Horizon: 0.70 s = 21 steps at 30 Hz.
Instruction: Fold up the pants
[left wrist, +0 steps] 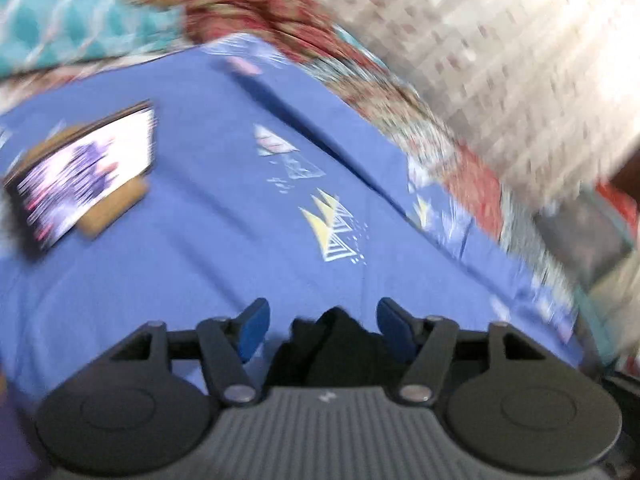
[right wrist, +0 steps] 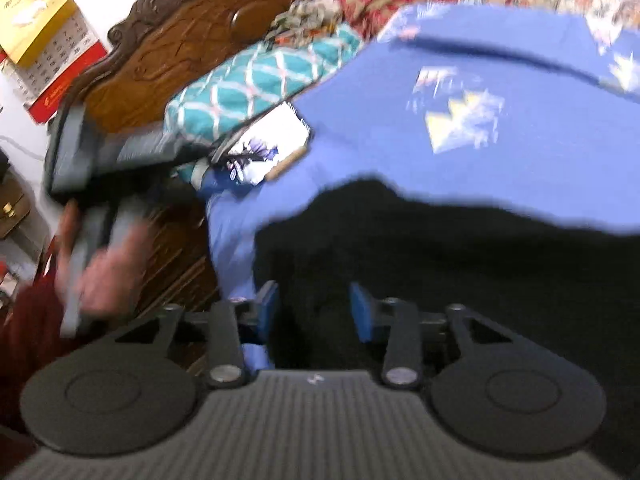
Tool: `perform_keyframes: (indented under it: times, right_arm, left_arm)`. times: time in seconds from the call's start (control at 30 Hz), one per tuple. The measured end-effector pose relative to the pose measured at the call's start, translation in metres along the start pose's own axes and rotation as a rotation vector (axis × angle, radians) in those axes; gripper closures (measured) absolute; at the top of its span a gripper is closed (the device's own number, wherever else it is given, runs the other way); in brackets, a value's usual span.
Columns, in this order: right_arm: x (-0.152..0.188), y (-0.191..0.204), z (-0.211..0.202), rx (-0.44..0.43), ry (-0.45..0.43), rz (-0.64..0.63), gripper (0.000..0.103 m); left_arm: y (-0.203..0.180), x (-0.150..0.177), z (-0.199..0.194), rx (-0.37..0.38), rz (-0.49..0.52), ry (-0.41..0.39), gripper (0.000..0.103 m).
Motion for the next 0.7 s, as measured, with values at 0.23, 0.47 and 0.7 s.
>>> perform_keyframes:
  times: [0.23,0.47,0.7]
  right_arm:
    - [0.040,0.012,0.051,0.040,0.086,-0.044,0.062]
    - [0.033,0.018,0.054,0.041,0.072,-0.027,0.062]
    - [0.016,0.011,0.005,0.068,-0.067,0.002,0.062]
  left_arm:
    - [-0.028,0.048,0.043,-0.129,0.313,0.087,0.097]
    - [-0.012,0.044,0.020,-0.335,0.228,0.023,0.099]
    - [-0.035,0.027,-0.043,-0.269,0.157,-0.099,0.096]
Point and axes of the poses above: each gripper's, at about its wrist camera, not at the fingertips, and z roughly the way its jaws point, y to its left, x to its underside, the point moved 4 cm from there along z, roughly the way its jaws point, and after that the axes turned 14 degrees about -y, right-handed, at the moved point
